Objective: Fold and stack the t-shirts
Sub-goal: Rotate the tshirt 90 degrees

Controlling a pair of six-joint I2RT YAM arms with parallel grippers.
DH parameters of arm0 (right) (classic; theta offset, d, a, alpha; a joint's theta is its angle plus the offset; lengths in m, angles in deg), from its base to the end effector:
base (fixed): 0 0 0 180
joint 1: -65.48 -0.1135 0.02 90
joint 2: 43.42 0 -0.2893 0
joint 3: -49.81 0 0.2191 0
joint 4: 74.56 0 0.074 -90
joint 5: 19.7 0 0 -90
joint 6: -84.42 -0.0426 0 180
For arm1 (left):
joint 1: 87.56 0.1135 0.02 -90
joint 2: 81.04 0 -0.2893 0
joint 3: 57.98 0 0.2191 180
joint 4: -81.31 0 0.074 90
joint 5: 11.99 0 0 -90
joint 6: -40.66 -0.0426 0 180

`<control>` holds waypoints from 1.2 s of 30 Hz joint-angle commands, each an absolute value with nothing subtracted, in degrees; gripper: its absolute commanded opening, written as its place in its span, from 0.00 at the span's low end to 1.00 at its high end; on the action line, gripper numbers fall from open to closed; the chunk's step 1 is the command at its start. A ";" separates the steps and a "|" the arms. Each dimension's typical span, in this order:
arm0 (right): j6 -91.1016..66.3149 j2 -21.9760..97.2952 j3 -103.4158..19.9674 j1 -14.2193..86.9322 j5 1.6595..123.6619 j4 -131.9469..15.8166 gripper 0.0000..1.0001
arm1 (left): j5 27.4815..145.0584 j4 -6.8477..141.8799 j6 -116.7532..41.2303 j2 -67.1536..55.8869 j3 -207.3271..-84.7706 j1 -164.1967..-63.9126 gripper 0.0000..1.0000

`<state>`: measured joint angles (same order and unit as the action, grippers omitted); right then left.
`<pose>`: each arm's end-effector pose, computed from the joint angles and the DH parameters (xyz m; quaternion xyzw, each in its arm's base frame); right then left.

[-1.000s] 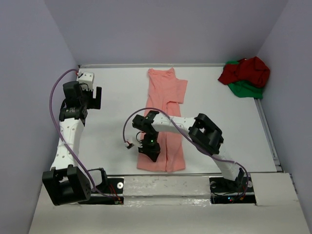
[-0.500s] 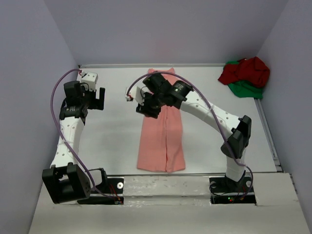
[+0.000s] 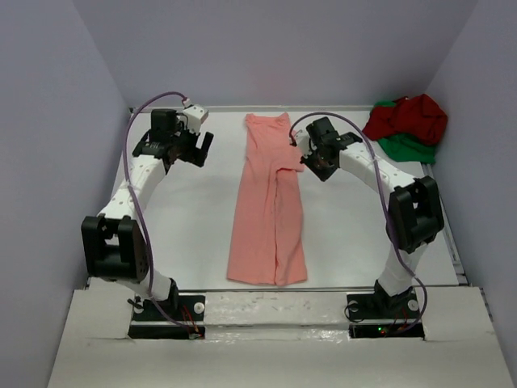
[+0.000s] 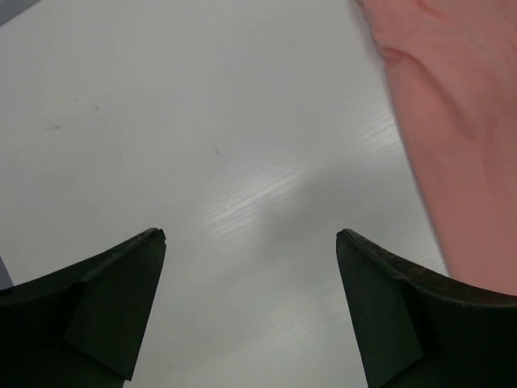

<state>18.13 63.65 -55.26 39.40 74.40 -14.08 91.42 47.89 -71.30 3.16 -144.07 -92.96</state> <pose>0.3406 0.1633 0.2791 -0.4009 0.8841 -0.0298 0.2384 0.3058 -0.0388 0.3482 0.2604 0.8286 -0.0310 0.4947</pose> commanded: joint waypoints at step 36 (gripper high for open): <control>16.92 31.90 -27.26 52.04 58.00 -9.79 0.01 | 86.01 45.02 -64.72 59.85 -206.86 -111.55 0.98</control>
<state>17.32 31.47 -27.04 51.66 59.54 -9.58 87.37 44.53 -66.01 59.34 -203.92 -110.71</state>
